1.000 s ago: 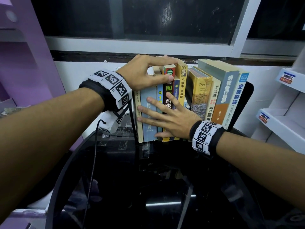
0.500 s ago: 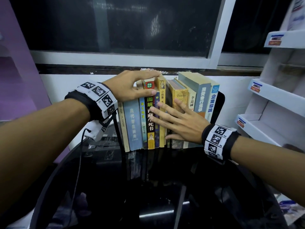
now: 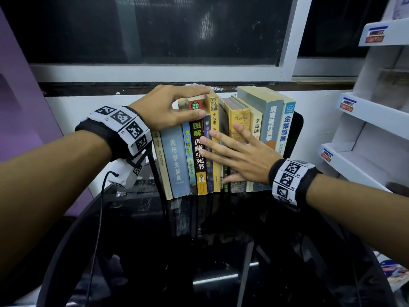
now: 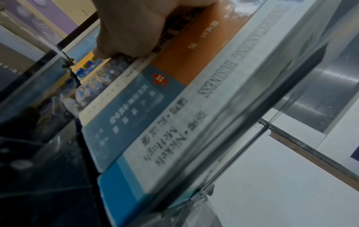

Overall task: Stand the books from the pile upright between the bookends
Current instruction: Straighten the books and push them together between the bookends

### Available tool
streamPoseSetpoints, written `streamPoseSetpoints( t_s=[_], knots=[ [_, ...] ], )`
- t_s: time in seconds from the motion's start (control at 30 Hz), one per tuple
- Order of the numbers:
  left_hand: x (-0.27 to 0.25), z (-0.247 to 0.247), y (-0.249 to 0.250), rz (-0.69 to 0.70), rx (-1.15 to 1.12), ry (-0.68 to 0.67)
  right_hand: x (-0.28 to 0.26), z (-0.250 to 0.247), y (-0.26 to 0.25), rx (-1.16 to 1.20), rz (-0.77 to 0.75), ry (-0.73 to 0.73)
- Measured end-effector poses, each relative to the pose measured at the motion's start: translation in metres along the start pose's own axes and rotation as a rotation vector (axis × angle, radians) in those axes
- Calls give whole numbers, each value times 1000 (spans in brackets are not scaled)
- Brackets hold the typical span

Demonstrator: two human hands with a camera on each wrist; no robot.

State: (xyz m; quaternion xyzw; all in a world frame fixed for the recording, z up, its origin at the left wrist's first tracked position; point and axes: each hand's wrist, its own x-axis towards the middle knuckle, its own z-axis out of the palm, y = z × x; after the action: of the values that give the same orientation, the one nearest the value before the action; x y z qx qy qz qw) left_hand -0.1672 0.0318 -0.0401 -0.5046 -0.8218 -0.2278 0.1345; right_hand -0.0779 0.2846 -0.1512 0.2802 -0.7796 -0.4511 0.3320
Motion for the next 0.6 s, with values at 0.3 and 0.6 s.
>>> streamPoseSetpoints(
  t_s=[0.3, 0.6],
  knots=[
    [1, -4, 7, -16, 40, -18, -2, -6, -1, 12, 19, -55],
    [19, 1, 25, 32, 156, -85, -32, -51, 26, 193, 499, -18]
  ],
)
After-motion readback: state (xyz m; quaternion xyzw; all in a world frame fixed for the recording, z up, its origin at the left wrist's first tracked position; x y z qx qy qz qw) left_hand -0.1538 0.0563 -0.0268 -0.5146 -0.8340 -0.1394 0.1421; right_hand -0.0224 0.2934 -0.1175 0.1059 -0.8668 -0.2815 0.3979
